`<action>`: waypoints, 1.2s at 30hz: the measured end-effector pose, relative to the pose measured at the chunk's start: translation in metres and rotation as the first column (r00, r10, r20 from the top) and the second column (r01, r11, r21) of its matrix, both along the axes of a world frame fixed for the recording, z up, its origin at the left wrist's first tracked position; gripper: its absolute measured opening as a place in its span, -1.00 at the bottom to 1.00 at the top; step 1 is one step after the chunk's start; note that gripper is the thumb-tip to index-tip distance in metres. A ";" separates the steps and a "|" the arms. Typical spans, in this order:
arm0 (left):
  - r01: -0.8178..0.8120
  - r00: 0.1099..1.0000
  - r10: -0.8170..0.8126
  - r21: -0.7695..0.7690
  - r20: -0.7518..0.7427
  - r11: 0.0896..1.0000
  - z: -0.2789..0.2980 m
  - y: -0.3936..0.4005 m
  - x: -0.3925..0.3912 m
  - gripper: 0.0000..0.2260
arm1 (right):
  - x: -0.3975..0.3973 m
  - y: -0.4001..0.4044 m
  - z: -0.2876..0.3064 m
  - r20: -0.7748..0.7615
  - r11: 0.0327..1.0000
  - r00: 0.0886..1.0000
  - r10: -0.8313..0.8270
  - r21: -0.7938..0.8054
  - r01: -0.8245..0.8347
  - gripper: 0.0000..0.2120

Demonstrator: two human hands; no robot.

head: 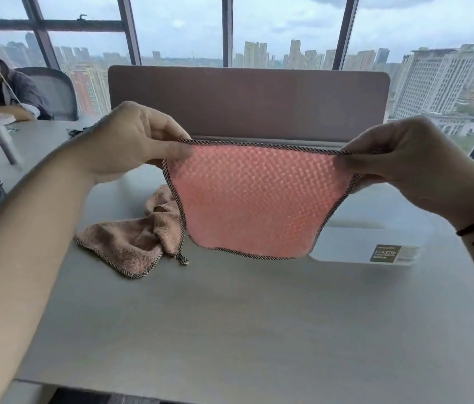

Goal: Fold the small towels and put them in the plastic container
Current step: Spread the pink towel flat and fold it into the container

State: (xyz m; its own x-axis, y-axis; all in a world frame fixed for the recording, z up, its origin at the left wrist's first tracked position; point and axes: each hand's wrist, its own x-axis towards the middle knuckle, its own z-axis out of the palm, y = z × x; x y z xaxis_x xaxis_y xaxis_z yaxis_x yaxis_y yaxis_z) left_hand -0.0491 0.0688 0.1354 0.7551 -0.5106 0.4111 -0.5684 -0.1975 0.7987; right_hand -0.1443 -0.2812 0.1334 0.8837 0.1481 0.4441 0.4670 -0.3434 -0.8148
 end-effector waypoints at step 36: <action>-0.474 0.878 0.463 0.100 0.119 0.875 -0.204 -0.012 0.026 -0.83 | 0.032 0.021 -0.204 0.165 0.829 0.888 -0.428 -0.318 0.459 -0.78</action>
